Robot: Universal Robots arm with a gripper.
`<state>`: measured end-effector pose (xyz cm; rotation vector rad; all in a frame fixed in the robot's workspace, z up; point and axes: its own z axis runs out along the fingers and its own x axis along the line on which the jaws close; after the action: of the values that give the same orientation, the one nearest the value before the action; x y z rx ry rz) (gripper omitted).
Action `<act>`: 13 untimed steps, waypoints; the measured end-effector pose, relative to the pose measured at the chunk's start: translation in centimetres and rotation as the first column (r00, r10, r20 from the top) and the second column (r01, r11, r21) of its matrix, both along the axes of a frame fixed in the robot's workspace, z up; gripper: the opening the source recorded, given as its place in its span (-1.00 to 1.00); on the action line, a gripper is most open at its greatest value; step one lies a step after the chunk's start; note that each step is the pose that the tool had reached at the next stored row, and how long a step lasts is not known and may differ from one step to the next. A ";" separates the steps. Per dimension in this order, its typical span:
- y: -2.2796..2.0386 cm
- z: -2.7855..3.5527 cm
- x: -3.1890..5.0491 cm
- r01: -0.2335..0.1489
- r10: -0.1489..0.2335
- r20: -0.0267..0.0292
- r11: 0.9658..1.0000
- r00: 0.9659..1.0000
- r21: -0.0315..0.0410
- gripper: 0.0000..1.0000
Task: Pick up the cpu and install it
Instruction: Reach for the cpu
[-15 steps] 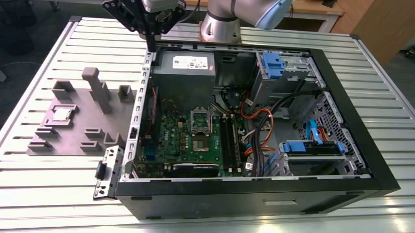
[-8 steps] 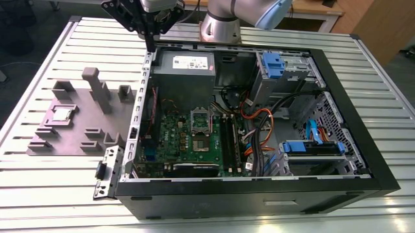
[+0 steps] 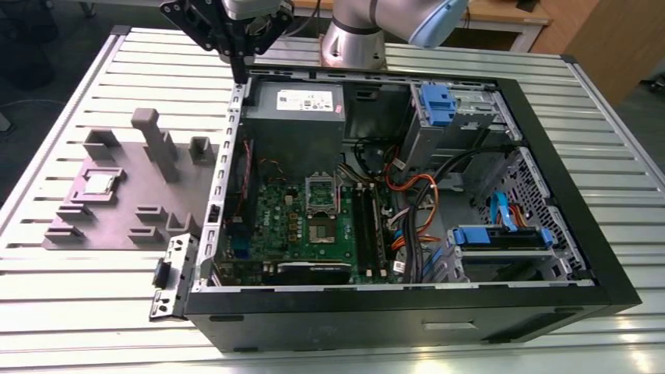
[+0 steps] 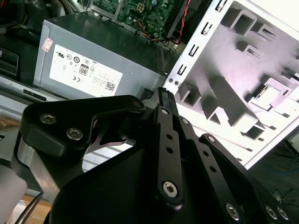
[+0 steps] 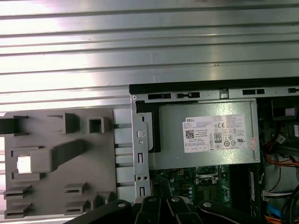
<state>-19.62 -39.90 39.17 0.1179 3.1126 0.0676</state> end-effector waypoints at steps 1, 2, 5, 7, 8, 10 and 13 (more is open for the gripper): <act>0.00 0.00 -0.02 0.000 0.000 0.000 1.000 1.000 0.000 -0.79; 0.00 0.00 -0.05 0.000 0.000 0.000 1.000 1.000 0.000 -0.79; 0.00 -0.01 -0.12 0.000 0.000 0.000 1.000 1.000 0.000 -0.79; 0.00 -0.01 -0.24 0.000 0.000 0.000 1.000 1.000 0.000 -0.79; 0.00 -0.01 -0.27 0.000 0.000 0.000 1.000 1.000 0.000 -0.79; 0.00 -0.01 -0.27 0.000 0.000 0.000 1.000 1.000 0.000 -0.79; 0.00 -0.01 -0.27 0.000 0.000 0.000 1.000 1.000 0.000 -0.79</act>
<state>-19.89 -39.90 39.16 0.1180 3.1126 0.0676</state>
